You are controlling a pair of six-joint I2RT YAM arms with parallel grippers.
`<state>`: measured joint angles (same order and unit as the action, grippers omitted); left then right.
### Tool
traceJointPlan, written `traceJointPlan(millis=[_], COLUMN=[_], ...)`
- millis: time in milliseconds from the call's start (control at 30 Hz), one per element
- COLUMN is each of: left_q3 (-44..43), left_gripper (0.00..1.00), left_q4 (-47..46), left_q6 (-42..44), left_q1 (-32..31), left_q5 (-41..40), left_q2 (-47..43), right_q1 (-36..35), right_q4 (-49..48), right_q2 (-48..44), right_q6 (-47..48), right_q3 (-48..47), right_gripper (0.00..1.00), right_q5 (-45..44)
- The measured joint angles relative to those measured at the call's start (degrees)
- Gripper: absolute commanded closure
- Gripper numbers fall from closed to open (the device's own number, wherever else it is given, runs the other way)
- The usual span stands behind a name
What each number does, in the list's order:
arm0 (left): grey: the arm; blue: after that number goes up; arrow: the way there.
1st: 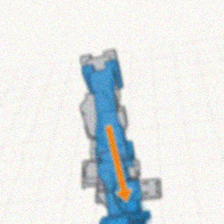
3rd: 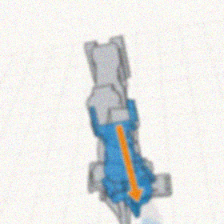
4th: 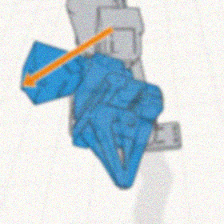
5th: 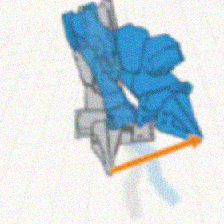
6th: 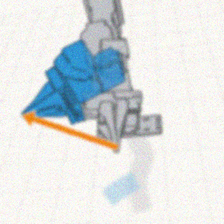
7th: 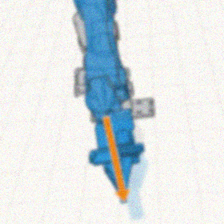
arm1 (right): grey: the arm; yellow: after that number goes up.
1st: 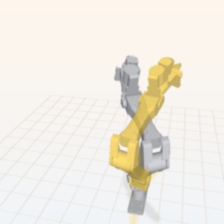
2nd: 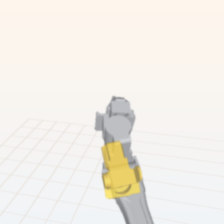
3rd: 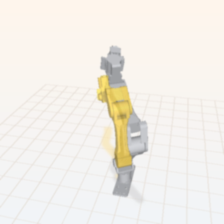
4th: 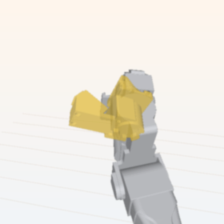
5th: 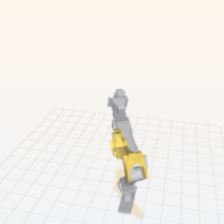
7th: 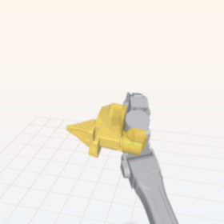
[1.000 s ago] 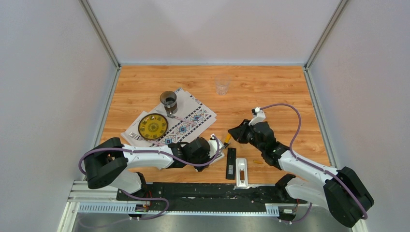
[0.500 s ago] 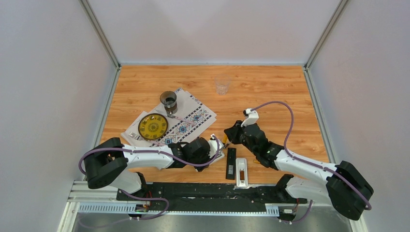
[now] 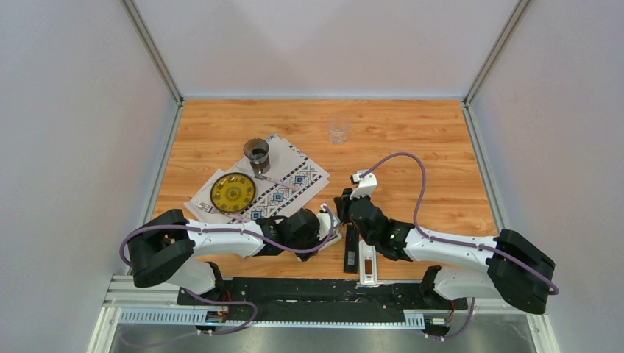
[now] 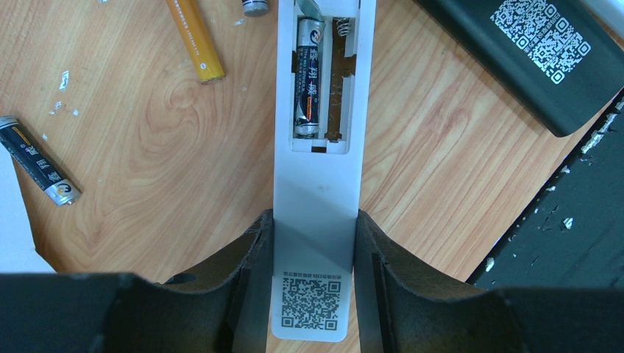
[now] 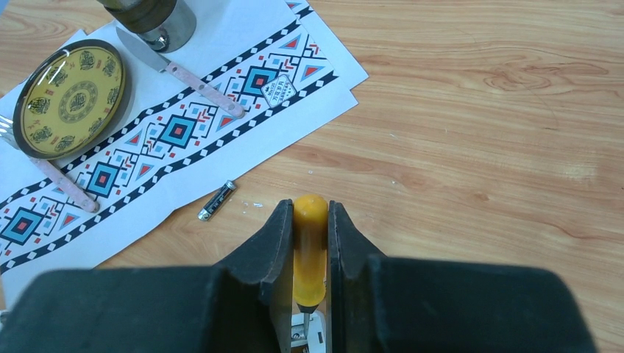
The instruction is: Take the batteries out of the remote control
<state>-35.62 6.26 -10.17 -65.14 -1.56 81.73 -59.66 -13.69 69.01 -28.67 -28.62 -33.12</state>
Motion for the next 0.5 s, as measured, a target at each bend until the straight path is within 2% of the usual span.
traceJointPlan(millis=[267,400,500], left_q3=[0.0,0.0,0.0], left_gripper=[1.00,1.00,1.00], left_q4=[0.0,0.0,0.0], left_q6=[0.1,0.1,0.1], left_q1=[0.0,0.0,0.0], left_q5=[0.0,-0.2,-0.2], left_q2=[0.0,0.0,0.0], right_q1=[-0.4,2.5,7.7], right_q4=[1.0,0.8,-0.2], right_q2=[-2.3,-5.4,-7.8], right_q6=[-0.7,-2.4,-5.9], right_q3=[0.6,2.6,5.4], right_gripper=[1.00,1.00,1.00], right_q5=[0.2,5.7,12.9])
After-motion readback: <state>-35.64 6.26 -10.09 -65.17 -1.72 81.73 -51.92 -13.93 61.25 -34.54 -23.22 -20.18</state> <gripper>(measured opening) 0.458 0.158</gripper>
